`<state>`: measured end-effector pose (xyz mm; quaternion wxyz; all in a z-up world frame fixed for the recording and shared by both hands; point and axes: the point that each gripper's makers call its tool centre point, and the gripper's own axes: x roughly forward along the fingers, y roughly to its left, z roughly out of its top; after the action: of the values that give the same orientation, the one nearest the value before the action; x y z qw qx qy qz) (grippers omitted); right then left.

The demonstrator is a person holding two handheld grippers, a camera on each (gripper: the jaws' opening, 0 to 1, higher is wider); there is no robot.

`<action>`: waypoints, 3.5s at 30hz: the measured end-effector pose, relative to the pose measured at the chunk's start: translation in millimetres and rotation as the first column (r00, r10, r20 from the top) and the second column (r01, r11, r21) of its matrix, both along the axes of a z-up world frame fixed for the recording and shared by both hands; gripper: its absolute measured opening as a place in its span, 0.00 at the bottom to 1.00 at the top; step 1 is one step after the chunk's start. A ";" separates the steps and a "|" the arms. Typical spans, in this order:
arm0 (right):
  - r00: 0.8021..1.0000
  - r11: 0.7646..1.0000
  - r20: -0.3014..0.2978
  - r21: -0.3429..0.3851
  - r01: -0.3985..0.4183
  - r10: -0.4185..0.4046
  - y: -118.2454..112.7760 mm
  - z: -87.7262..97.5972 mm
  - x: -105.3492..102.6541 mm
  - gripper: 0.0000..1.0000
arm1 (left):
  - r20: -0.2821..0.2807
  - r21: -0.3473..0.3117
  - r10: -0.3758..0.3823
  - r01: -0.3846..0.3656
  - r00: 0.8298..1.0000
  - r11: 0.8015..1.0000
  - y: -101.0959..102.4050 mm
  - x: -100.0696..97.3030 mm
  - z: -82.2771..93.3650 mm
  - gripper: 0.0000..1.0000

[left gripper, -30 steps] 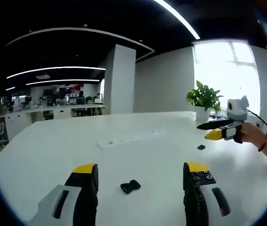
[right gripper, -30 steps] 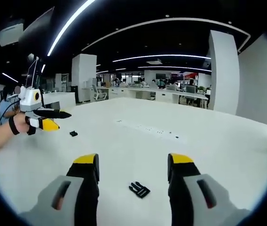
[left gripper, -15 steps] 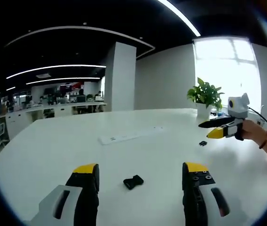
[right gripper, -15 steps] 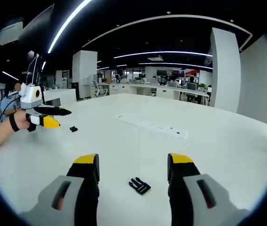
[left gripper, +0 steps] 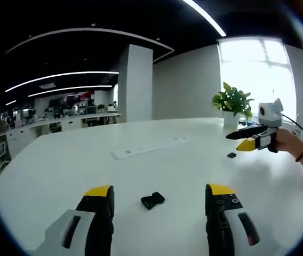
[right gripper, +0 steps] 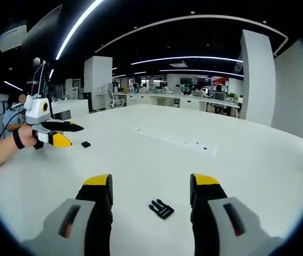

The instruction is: Snap the two parts of the plastic buckle together until the buckle closes and remains connected.

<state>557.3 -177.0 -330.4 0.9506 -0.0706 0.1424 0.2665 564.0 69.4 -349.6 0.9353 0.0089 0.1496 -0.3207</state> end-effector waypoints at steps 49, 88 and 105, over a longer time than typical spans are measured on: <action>0.998 0.999 -0.063 -0.040 -0.011 0.008 -4.6 -23.2 -2.0 0.58 | -0.007 0.114 -0.018 0.019 1.000 0.993 0.7 -3.8 -19.5 0.65; 0.993 0.998 -0.115 -0.060 -0.007 0.000 -12.5 -40.7 -2.0 0.57 | -0.042 0.077 -0.051 0.055 0.998 0.996 -15.5 -26.0 -29.5 0.61; 0.995 0.999 -0.104 -0.040 -0.003 -0.001 -13.4 -40.4 -2.8 0.57 | -0.035 0.056 -0.060 0.061 0.998 0.997 -18.4 -6.4 -30.1 0.60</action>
<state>554.5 -190.4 -370.7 0.9402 -0.0761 0.1969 0.2673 557.6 51.0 -379.7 0.9219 0.0348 0.1738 -0.3446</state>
